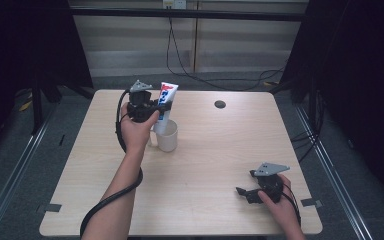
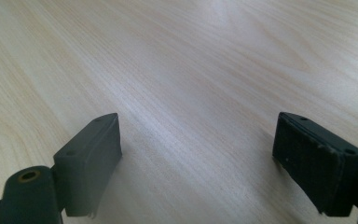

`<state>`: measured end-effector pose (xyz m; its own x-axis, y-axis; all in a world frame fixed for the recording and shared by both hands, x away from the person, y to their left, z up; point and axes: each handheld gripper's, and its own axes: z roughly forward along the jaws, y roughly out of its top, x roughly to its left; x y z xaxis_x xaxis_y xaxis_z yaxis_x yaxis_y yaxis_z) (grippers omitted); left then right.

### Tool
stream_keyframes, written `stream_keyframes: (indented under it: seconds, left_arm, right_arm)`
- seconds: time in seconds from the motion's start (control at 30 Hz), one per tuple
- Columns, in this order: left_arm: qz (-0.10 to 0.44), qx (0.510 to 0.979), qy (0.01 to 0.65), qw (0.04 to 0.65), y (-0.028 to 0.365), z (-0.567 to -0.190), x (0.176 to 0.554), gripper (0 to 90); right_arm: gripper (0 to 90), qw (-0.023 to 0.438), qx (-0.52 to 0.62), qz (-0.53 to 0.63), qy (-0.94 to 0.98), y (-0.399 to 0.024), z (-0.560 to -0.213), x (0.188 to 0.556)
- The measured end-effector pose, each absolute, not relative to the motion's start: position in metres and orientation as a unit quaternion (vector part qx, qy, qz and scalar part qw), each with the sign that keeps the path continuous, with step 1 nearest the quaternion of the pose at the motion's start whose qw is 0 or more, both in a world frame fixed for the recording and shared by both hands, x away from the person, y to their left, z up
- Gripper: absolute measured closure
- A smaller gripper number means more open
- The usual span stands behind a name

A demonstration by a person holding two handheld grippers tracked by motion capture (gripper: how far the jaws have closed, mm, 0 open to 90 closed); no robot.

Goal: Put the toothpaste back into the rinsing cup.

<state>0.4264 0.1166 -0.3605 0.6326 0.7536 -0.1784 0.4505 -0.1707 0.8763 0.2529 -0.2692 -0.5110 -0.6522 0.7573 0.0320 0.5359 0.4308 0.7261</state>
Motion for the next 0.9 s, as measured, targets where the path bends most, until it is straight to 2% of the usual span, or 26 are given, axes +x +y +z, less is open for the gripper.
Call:
stream_keyframes:
  seconds: [0.9]
  left_arm:
    - [0.151,0.754,0.403,0.496,0.098,-0.378,0.443,63.8]
  right_arm:
    - [15.0,0.151,0.385,0.366,0.834,-0.269,-0.511,0.252]
